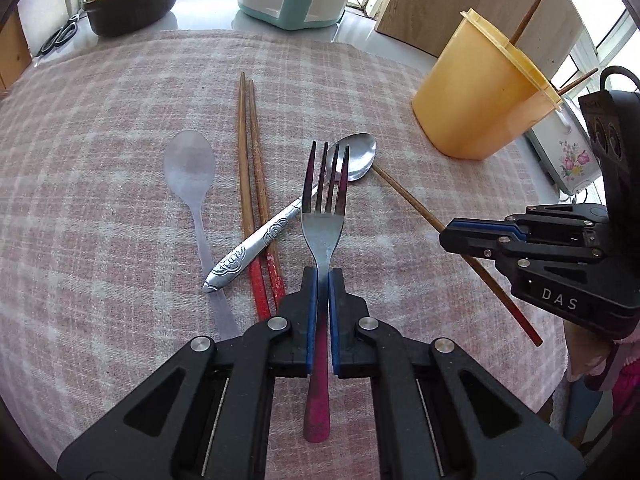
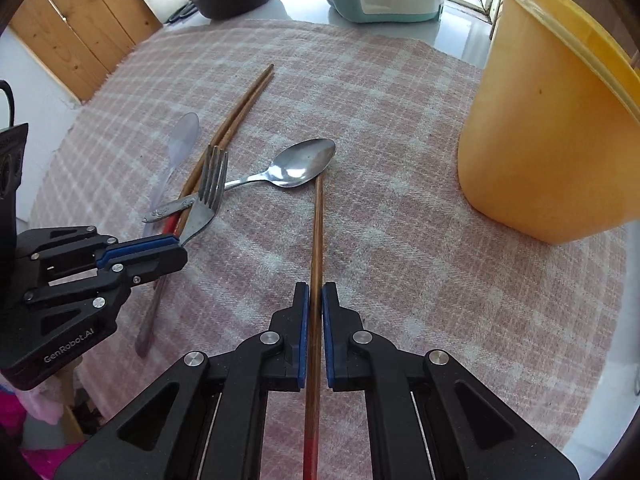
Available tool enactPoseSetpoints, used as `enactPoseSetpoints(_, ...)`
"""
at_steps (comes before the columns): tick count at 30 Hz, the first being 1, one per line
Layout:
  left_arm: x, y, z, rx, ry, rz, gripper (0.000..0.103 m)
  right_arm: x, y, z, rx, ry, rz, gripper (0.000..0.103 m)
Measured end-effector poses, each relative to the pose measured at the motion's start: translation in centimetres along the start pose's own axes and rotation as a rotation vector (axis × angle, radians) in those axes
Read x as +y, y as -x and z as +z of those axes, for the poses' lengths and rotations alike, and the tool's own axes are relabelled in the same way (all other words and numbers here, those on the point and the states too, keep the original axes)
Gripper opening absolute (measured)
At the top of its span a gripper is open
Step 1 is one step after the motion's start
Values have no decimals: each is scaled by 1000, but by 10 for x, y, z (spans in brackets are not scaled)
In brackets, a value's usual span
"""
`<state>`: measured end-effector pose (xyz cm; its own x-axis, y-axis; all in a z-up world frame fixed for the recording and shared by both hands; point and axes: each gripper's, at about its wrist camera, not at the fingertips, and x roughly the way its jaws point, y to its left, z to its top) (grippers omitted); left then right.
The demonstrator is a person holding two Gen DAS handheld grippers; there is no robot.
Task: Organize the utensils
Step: 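Lift the fork with the left tool while the right tool lifts the chopstick toward the container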
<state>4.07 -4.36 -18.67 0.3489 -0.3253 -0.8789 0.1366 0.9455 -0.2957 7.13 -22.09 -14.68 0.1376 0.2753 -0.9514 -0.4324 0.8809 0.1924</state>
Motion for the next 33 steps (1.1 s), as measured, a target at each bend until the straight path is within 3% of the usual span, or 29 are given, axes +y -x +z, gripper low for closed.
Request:
enactPoseSetpoints(11, -14, 32, -6, -85, 17, -17, 3, -4, 45, -17, -116, -10, 8, 5)
enactPoseSetpoints(19, -19, 33, -9, -102, 34, -5, 3, -4, 52, -24, -132, 7, 10, 5)
enactPoseSetpoints(33, -26, 67, -14, -231, 47, -1, 3, -1, 80, -32, -220, 45, -6, 5)
